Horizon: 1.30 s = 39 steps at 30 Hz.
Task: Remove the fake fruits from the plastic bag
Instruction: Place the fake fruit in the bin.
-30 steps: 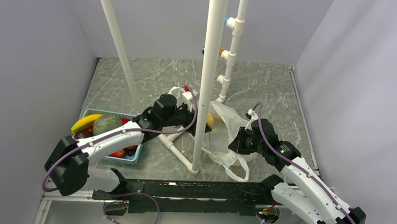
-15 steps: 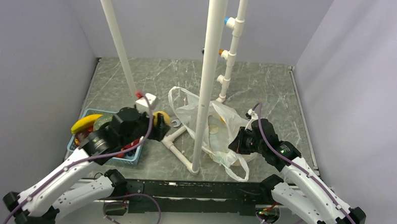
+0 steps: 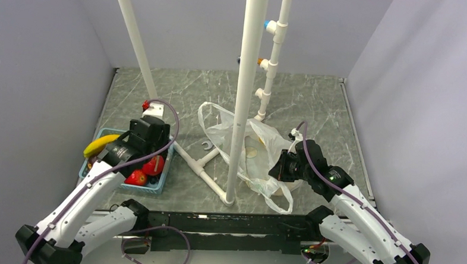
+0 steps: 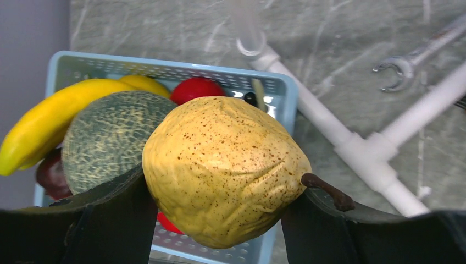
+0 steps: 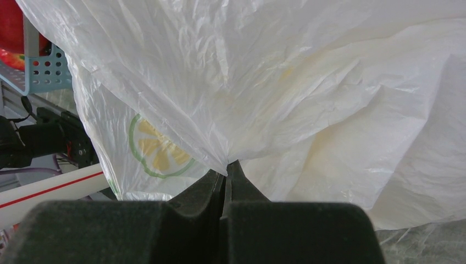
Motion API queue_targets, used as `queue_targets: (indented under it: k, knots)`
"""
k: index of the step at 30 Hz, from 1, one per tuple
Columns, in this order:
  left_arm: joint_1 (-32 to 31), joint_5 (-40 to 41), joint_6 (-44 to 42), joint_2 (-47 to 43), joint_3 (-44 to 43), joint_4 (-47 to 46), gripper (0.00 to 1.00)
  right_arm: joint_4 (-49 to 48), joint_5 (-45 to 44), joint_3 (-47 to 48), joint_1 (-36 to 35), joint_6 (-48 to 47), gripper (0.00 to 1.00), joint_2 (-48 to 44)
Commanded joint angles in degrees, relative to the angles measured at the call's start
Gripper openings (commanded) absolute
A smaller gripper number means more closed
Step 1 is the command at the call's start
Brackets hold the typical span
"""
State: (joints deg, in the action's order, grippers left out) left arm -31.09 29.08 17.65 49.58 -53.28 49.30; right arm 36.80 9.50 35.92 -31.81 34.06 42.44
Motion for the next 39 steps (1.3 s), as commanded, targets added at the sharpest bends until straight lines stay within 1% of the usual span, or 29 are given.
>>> queue_targets:
  k: [1,5,9,12,14,16,23,28,31,34,39]
  knots:
    - [5.9,-1.1,-6.6,2.0,-2.0,-3.2,0.42,-1.9,0.3,0.9,-0.1,-0.5,0.0,-0.5]
    - [9.3,-5.6,-9.9,4.7,-0.3,-7.7,0.41,-2.3,0.6,0.4,-0.1,-0.3,0.0,-0.6]
    - [11.0,-6.2,-11.5,8.7,-0.1,-11.6,0.41,-2.5,1.0,0.3,-0.1,-0.5,0.0,-0.2]
    - [12.1,-7.8,-12.5,13.0,-1.4,-11.1,0.42,-2.5,0.9,0.3,-0.2,-0.6,0.0,-0.3]
    - [12.6,-8.9,-12.7,16.5,-2.4,-9.5,0.4,-2.7,0.8,0.1,-0.1,-0.4,0.0,-0.5]
    - [12.6,-8.3,-12.5,19.1,-3.0,-8.0,0.4,-2.9,0.9,-0.1,-0.1,-0.3,0.0,-0.7]
    - [12.6,-10.3,-11.8,22.5,-1.6,-4.7,0.43,-3.0,0.8,-0.3,-0.2,-0.3,0.0,-0.6]
    - [12.7,-12.6,-12.1,21.6,-0.8,-3.2,0.49,-3.3,0.9,-0.4,-0.2,-0.3,0.0,-0.1]
    - [12.7,-14.1,-12.7,21.3,-1.1,-1.5,0.55,-3.4,0.9,-0.5,-0.1,-0.3,0.0,0.1]
    - [12.7,-15.0,-13.3,21.8,-1.2,-0.5,0.64,-3.7,0.9,-0.8,-0.1,-0.2,0.0,0.1]
    - [12.7,-14.0,-12.8,22.0,-1.2,0.2,0.74,-4.1,1.3,-1.2,-0.1,0.0,0.0,0.4]
